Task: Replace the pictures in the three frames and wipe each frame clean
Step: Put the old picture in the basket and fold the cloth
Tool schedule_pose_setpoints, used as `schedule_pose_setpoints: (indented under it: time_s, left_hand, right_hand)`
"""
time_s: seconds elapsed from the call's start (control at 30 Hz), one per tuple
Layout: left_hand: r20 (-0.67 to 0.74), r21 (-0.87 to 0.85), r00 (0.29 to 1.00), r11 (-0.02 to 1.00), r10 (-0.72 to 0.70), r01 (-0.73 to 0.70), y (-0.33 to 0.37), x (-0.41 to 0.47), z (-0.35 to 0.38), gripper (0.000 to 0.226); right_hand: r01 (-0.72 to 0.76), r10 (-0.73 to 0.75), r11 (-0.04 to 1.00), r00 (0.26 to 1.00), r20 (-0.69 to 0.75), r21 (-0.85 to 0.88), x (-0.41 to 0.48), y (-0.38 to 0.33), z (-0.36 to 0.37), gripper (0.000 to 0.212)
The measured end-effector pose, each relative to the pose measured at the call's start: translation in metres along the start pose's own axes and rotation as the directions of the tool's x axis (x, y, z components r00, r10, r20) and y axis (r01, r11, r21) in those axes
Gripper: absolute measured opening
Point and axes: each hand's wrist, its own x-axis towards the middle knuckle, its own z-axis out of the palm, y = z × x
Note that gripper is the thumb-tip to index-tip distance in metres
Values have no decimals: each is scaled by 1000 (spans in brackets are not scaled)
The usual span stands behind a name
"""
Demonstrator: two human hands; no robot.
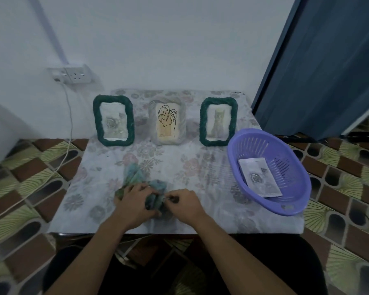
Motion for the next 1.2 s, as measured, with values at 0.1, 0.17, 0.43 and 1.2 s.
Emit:
schedule_pose_setpoints:
  time_s: [0.1,0.17,0.43,1.2]
  left_hand:
    - [-150,-111,989,993,18,-35,1,1,-1,43]
    - [-214,-141,977,989,3,-34,2,1,-5,30]
    - [-365,-146,931,988,-1,-57,28,-8,-45,53]
    - [-499,-546,865,752,61,-368,46,-28,-114,45]
  right_hand:
    - [40,-36,996,998,-52,74,0,-5,-4,33]
    - [47,-37,993,995,-95,108,0,-9,-8,47]
    - [119,-79,930,989,-129,348,4,-39,-31,17]
    - [491,-258,797,803,-537,351,3,-84,-105,16]
